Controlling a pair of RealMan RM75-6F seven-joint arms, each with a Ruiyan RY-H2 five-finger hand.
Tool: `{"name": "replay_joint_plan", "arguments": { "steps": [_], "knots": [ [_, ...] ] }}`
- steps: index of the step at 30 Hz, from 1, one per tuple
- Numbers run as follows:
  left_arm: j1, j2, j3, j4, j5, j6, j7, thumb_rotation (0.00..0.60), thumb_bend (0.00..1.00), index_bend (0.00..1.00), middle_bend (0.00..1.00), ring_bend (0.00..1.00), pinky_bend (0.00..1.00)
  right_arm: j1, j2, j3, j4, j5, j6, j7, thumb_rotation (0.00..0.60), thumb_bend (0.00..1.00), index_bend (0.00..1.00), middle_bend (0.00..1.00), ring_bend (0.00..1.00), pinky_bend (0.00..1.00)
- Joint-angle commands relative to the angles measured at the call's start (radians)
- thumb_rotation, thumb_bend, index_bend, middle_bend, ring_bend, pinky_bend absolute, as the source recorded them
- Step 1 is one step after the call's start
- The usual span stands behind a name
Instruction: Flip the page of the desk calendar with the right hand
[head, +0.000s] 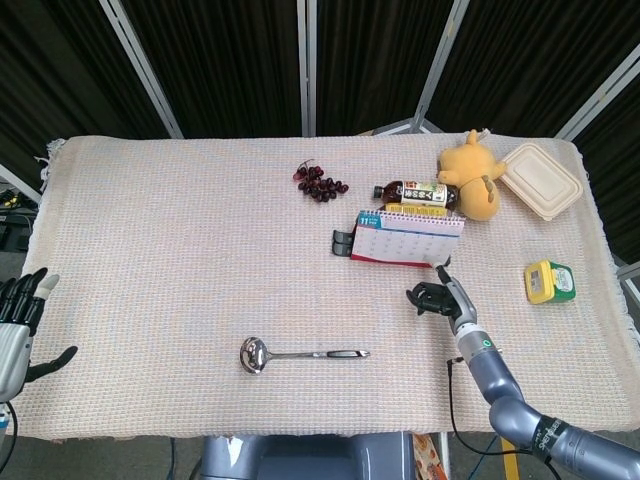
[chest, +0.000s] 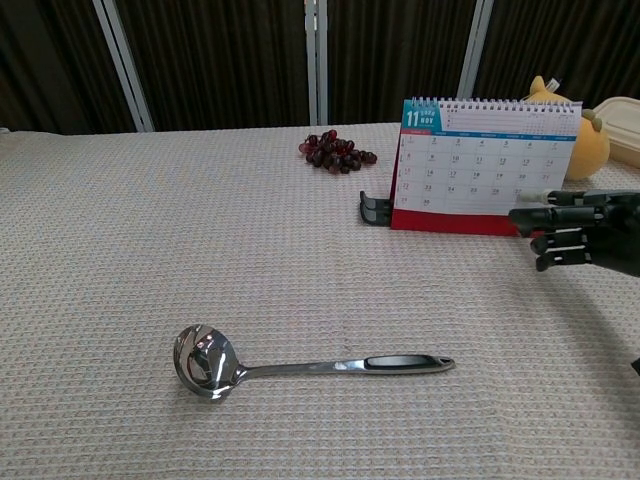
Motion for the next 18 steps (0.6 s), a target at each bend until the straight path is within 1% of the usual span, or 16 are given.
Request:
{"name": "replay_joint_plan", "arguments": {
  "steps": [1, 8, 18],
  "knots": [
    [0.000, 0.001, -0.001, 0.002, 0.002, 0.002, -0.004, 0.600, 0.16, 0.00, 0.00, 0.00, 0.00, -0.011, -0.009, 0.019, 0.002, 0.011, 0.004, 0.026, 0.600, 0.28, 0.00, 0.65, 0.68, 0.62],
    [0.000, 0.002, 0.000, 0.002, 0.006, 0.004, -0.006, 0.600, 0.16, 0.00, 0.00, 0.00, 0.00, -0.022, -0.024, 0.034, 0.008, 0.015, 0.029, 0.038, 0.600, 0.28, 0.00, 0.65, 0.68, 0.62],
    [0.000, 0.002, 0.001, 0.005, 0.009, 0.006, -0.010, 0.600, 0.16, 0.00, 0.00, 0.00, 0.00, -0.027, -0.034, 0.027, 0.017, 0.035, 0.024, 0.028, 0.600, 0.29, 0.00, 0.65, 0.68, 0.62]
  ]
}}
